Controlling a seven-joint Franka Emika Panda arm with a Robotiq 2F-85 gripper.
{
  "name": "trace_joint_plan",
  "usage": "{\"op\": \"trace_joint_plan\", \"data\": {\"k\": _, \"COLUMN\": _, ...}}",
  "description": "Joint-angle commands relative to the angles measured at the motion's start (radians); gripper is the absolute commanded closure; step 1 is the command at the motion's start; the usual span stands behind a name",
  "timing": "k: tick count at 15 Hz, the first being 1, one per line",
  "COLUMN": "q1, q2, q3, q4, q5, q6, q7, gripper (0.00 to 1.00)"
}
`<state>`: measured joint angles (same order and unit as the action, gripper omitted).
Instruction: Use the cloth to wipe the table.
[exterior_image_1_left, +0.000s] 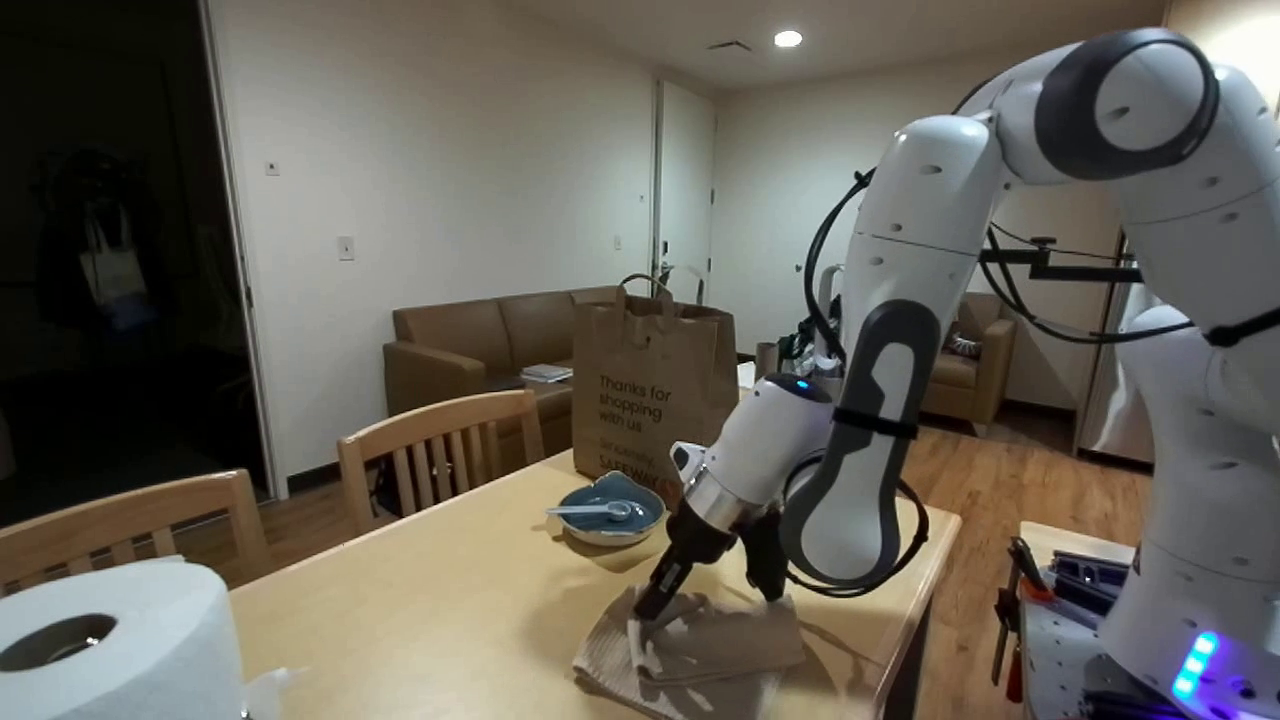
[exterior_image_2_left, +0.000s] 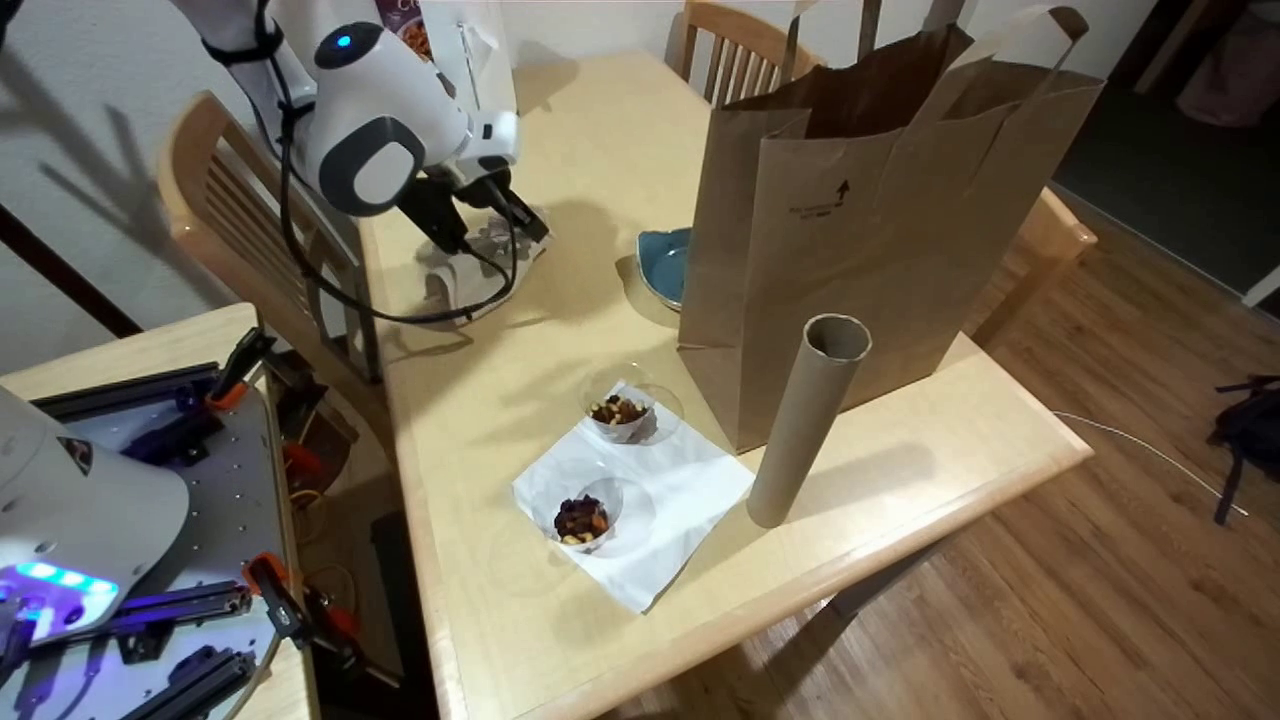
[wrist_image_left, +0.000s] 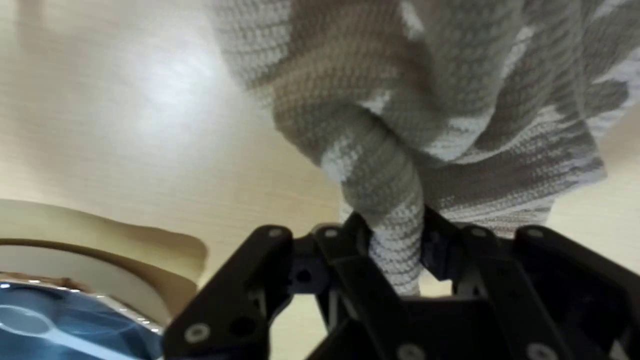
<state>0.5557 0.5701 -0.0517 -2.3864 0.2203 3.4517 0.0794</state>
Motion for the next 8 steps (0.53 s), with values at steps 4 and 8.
{"op": "trace_joint_plan", "data": {"k": 4, "q1": -0.298, "q2": 0.122, "q3": 0.219, "q4": 0.072, "q5": -0.163, "q6": 0.005, "q7": -0.005, "gripper": 0.95}}
{"op": "trace_joint_plan", "data": {"k": 8, "q1": -0.284, "q2": 0.034, "q3": 0.119, "q4": 0.017, "q5": -0.108, "q6": 0.009, "q7": -0.003, "gripper": 0.95}}
